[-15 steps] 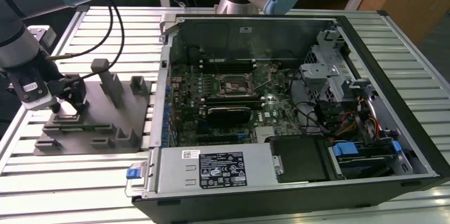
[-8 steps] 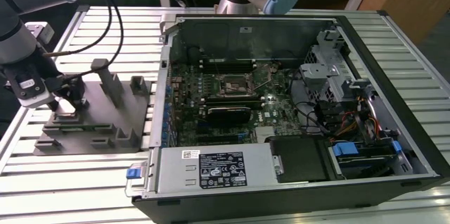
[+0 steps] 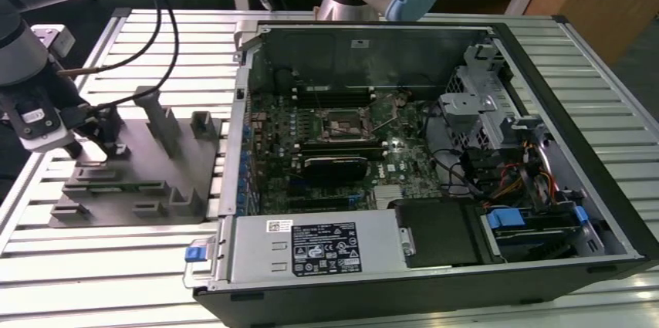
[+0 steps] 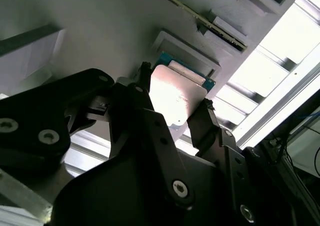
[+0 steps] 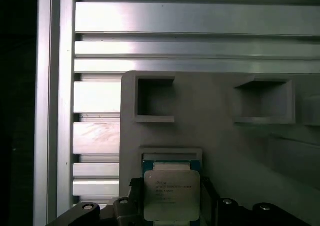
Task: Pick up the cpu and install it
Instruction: 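Pick up the cpu and move it towards the insertion slot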
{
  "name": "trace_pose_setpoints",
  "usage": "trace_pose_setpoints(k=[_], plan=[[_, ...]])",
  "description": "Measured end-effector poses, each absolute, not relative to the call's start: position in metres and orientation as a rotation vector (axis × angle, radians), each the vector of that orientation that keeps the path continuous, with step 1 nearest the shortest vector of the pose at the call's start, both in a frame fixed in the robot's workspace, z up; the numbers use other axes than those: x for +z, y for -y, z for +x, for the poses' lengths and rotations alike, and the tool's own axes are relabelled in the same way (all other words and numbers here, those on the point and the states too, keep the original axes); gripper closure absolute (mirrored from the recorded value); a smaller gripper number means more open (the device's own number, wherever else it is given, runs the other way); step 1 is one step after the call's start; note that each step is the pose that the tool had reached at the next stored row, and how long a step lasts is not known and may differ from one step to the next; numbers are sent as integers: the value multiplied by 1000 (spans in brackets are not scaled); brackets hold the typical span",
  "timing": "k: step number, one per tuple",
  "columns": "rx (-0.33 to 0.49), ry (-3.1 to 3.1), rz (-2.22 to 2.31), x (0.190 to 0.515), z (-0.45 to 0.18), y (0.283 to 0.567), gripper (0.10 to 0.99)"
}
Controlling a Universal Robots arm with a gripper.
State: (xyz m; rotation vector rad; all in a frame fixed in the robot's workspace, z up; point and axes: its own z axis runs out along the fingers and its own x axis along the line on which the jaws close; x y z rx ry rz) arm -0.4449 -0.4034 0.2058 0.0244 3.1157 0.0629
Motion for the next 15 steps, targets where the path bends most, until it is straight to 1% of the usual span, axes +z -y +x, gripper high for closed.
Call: trace_pose_setpoints(k=[15], plan=[[63, -3115, 24, 232, -445, 403, 545]])
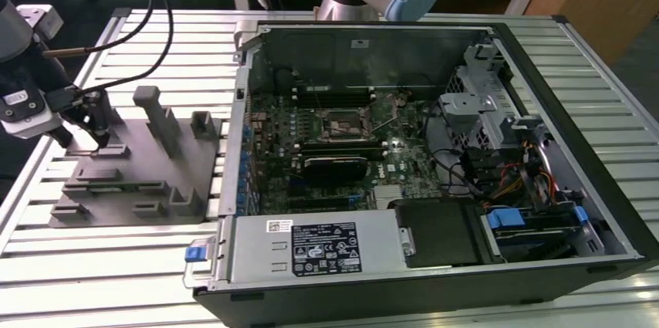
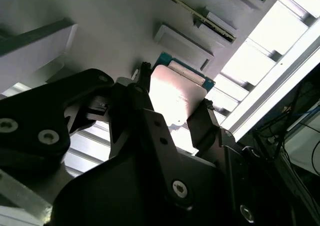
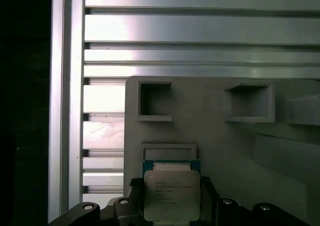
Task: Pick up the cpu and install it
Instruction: 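Pick up the cpu and move it towards the insertion slot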
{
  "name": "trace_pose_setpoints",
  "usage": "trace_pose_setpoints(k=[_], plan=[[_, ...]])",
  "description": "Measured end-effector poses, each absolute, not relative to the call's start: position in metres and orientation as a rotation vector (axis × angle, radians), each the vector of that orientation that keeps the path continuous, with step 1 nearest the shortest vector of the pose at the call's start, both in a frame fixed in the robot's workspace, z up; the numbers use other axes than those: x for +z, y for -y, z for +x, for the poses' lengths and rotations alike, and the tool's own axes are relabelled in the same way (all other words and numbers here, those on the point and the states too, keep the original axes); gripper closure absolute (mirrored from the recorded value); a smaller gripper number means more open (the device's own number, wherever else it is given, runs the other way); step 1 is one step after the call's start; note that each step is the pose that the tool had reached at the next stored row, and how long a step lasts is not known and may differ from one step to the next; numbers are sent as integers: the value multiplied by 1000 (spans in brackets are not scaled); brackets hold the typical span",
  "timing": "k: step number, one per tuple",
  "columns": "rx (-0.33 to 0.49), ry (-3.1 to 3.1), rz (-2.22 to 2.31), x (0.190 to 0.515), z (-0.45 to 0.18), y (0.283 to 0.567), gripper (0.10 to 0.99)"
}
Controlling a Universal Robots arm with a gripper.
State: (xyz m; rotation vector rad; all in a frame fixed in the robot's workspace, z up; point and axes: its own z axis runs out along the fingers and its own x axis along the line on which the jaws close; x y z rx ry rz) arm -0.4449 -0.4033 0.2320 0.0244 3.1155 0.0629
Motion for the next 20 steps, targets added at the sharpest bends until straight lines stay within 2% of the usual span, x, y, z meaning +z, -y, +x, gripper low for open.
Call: trace_pose_setpoints(k=[20], plan=[[63, -3115, 24, 271, -445, 403, 545]])
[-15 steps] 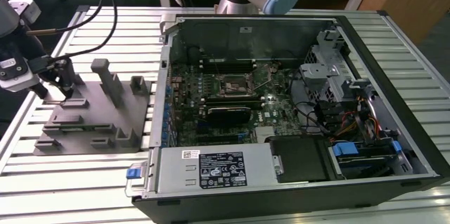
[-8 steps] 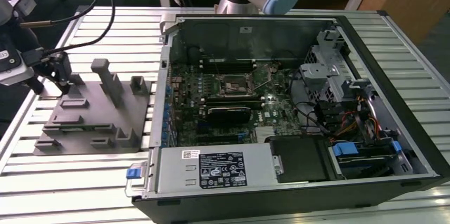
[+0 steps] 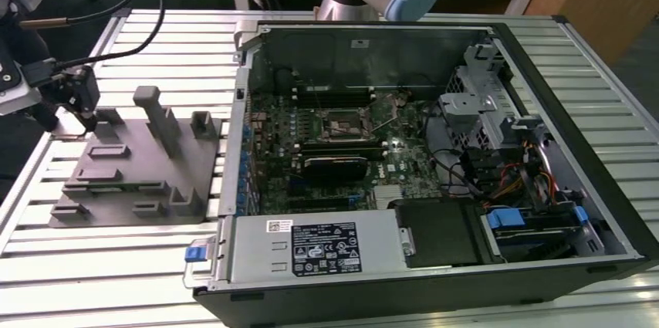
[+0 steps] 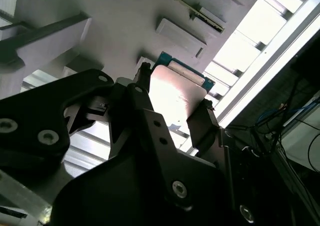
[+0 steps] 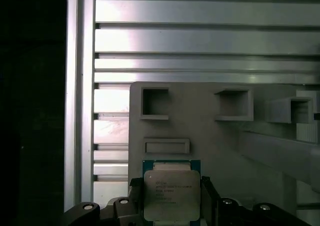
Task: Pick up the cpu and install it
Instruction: 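Pick up the cpu and move it towards the insertion slot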
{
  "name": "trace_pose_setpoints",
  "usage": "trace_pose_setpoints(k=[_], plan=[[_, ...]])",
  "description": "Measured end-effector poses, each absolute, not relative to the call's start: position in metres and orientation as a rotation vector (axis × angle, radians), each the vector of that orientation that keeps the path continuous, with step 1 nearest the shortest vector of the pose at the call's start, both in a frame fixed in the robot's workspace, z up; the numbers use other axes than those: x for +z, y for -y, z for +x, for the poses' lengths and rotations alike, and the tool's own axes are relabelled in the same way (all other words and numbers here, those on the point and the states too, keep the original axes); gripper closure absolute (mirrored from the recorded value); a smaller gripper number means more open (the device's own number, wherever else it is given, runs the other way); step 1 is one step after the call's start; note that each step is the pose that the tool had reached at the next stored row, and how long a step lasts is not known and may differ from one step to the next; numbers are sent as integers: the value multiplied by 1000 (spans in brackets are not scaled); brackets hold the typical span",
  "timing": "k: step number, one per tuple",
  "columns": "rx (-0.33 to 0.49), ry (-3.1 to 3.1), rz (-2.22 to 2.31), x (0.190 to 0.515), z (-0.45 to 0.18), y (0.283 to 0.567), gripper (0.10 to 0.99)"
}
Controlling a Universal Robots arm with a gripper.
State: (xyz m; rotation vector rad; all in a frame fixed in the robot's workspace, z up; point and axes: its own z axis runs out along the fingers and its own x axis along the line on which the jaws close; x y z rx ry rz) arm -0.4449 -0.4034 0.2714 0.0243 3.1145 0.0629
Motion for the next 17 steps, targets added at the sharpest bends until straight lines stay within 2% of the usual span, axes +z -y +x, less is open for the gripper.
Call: trace_pose_setpoints(k=[17], plan=[[63, -3113, 24, 311, -445, 403, 545]])
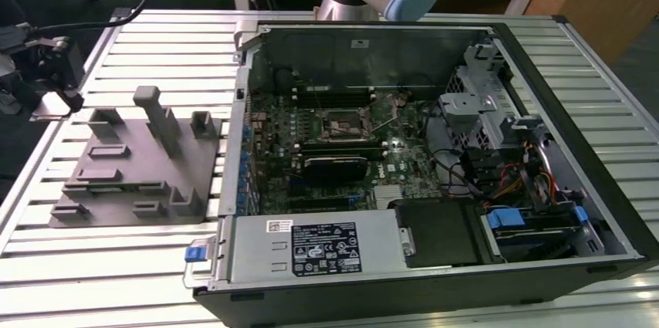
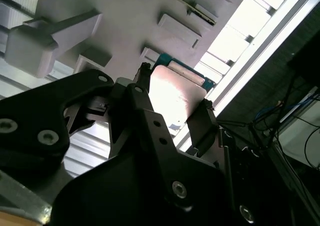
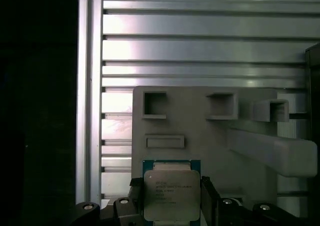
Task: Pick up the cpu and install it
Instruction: 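Pick up the cpu and move it towards the insertion slot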
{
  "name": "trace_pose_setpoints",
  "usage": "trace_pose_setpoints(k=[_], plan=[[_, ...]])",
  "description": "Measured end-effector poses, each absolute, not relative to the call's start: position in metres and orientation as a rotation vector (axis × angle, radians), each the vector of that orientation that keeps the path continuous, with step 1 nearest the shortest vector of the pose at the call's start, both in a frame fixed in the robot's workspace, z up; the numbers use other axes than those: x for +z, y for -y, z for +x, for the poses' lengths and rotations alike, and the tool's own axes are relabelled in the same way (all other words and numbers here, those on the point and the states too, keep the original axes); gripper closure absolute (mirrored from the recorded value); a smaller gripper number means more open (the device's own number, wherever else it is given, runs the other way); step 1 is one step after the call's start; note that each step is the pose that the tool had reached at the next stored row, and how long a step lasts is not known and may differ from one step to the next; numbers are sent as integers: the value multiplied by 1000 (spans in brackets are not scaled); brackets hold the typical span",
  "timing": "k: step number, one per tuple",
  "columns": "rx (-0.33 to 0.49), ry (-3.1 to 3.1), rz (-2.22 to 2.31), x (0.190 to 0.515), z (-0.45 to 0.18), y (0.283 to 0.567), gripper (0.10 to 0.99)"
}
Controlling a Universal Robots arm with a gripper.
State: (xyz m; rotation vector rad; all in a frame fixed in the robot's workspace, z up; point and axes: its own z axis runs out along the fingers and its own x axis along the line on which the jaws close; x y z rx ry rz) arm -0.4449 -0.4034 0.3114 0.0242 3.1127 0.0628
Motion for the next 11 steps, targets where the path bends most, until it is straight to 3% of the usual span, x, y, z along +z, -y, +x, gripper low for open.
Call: trace_pose_setpoints(k=[11], plan=[[63, -3112, 24, 335, -445, 403, 545]])
